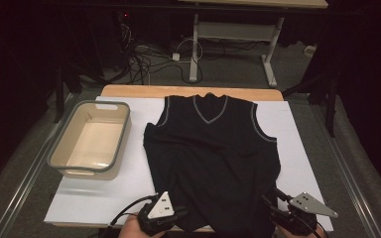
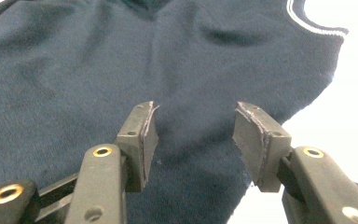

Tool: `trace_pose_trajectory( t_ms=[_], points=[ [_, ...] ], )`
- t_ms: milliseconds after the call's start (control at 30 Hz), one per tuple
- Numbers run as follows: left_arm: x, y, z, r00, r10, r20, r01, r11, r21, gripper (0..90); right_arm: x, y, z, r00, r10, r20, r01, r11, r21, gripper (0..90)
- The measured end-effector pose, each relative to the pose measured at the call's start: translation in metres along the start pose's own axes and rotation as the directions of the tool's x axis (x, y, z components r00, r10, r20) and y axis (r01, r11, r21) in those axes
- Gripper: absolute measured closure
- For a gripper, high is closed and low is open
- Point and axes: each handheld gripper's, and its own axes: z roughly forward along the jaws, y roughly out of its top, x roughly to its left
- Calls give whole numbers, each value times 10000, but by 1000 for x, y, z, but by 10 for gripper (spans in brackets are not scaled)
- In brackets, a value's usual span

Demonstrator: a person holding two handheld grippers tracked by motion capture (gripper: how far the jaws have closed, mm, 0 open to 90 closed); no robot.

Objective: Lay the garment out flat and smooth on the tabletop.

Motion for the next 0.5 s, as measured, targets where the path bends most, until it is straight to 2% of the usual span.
trace_pose_trajectory(
  t_ms=[33,133,167,233,300,367,433,500],
  points=[
    [0,-5,-8,9999,18,-155,-18,10000,6,780,1,1,1,10000,16,-24,-16,10000,-15,506],
    [6,-27,-32,9963,-667,-548,656,9976,-217,782,2,6,7,9998,-147,-160,146,9999,-44,507],
    [8,-34,-40,9934,-851,-775,826,9960,-347,784,2,7,10,9996,-176,-208,175,9998,-19,508],
    [13,-48,-58,9832,-1265,-1315,1206,9914,-516,785,3,10,14,9992,-226,-325,226,9997,-12,509],
    [17,-63,-75,9685,-1718,-1805,1617,9844,-694,785,4,12,17,9986,-327,-418,326,9995,-40,511],
    [22,-77,-89,9503,-2151,-2250,2009,9760,-844,786,6,12,17,9981,-387,-470,386,9993,-25,513],
    [31,-88,-100,9271,-2500,-2792,2337,9680,-911,786,7,13,17,9976,-439,-533,439,9990,-18,526],
    [42,-96,-106,9031,-3071,-3002,2860,9515,-1131,786,10,13,16,9967,-572,-573,573,9984,14,541]
  ],
)
